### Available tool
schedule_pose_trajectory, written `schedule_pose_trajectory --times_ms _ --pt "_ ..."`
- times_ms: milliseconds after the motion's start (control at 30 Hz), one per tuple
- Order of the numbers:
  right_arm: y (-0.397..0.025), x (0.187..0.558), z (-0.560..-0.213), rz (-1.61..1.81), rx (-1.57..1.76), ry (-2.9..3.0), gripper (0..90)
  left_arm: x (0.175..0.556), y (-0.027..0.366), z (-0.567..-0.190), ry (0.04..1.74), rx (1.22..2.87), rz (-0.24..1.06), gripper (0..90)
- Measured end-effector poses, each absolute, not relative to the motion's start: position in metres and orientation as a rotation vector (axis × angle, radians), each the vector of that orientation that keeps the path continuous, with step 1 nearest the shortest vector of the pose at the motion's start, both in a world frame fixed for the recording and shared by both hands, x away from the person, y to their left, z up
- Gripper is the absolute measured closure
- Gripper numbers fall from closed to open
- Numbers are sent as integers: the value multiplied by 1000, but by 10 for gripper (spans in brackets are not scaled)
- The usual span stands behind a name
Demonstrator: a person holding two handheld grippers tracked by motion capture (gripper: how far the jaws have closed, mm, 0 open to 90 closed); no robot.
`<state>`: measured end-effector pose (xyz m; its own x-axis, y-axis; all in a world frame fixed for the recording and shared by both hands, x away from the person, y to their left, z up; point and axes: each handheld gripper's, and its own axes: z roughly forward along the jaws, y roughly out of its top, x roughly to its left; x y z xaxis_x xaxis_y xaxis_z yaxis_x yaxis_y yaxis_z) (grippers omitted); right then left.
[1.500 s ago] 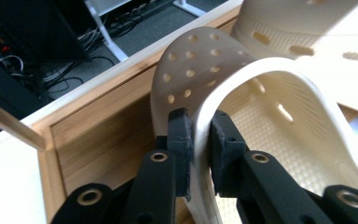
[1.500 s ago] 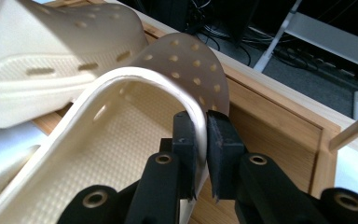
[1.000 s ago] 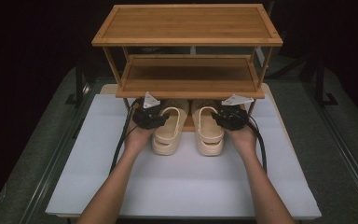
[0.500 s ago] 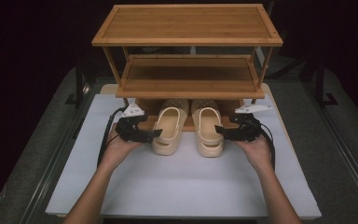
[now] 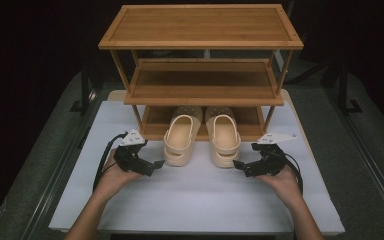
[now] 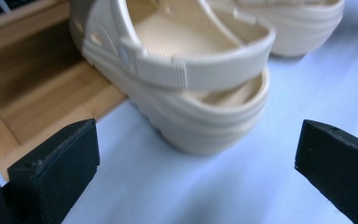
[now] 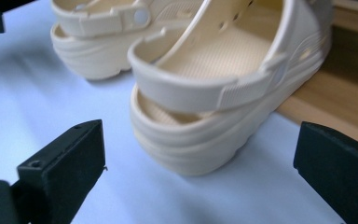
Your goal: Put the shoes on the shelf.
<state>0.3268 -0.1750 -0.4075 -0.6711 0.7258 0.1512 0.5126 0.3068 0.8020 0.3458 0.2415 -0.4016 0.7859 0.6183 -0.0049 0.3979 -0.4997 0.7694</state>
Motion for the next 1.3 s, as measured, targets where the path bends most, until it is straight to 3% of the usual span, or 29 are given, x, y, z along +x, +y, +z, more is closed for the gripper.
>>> schedule_pose_trajectory --times_ms 500,800,1300 --pt "-164 340 -434 1229 1105 2408 0 367 223 -434 704 2167 290 0" --pt "-148 355 -440 1222 1058 2449 0 380 206 -440 633 2168 221 0" --pt "-134 374 -440 1237 1042 2456 0 392 189 -433 623 2168 237 0"
